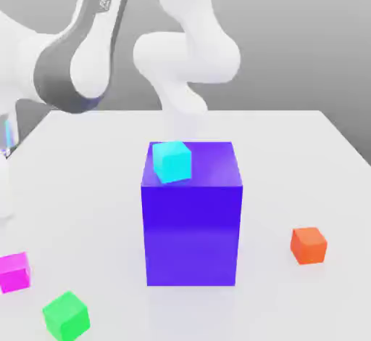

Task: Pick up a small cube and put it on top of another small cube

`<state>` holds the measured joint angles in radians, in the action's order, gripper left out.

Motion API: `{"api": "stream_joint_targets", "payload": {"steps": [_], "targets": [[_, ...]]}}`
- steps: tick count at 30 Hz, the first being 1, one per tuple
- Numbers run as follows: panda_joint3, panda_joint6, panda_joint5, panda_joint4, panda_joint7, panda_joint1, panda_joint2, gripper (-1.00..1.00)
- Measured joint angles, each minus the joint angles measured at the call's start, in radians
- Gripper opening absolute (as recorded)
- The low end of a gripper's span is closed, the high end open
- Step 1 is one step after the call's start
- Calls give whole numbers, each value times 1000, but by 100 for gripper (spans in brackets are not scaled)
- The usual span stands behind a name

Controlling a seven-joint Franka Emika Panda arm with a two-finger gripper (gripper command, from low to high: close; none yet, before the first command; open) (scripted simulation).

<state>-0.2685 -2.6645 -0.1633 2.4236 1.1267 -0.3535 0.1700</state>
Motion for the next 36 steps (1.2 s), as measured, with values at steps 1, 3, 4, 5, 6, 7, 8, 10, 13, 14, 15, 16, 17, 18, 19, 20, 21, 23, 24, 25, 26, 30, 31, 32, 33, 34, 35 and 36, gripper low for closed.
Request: {"api": "stream_joint_targets", "payload": {"steps": [1, 3, 4, 5, 6, 7, 8, 10, 13, 14, 15, 16, 17, 18, 19, 20, 21, 23, 24, 25, 26, 30, 31, 32, 33, 34, 35, 36], "targets": [[-9, -13, -11, 4, 9, -12, 37, 0], [-15, -45, -38, 8, 16, -38, 111, 0], [-5, -68, -57, 3, 7, -51, 148, 0], [10, -94, -77, -3, -6, -66, 184, 0], [29, -120, -95, -11, -18, -83, 220, 0], [50, -148, -113, -19, -32, -100, 256, 0], [68, -169, -127, -25, -42, -115, 284, -100], [68, -169, -127, -25, -42, -115, 284, -100], [68, -170, -126, -25, -41, -115, 284, -100], [76, -180, -133, -28, -46, -122, 298, -100], [70, -172, -127, -25, -41, -118, 287, -100], [58, -154, -113, -20, -30, -108, 263, -100], [46, -132, -92, -13, -15, -101, 233, -100], [30, -107, -72, -5, 0, -89, 200, -100], [15, -80, -51, 3, 16, -78, 165, -100], [6, -57, -29, 9, 23, -69, 134, -100], [13, -41, -9, 8, 4, -59, 118, -100], [37, -15, 25, 1, -55, -41, 95, -100], [51, -3, 41, -4, -88, -32, 86, -100], [66, 9, 55, -8, -124, -22, 77, -100], [79, 21, 67, -13, -161, -11, 69, -100], [143, 69, 110, -34, -316, 27, 37, -100], [159, 81, 119, -39, -356, 36, 30, -100], [173, 83, 124, -44, -388, 42, 33, -100], [182, 68, 125, -47, -406, 44, 52, -100], [188, 43, 121, -50, -417, 44, 79, -100], [193, 13, 117, -52, -425, 43, 111, -100], [197, -18, 112, -54, -431, 40, 145, -100]]}}
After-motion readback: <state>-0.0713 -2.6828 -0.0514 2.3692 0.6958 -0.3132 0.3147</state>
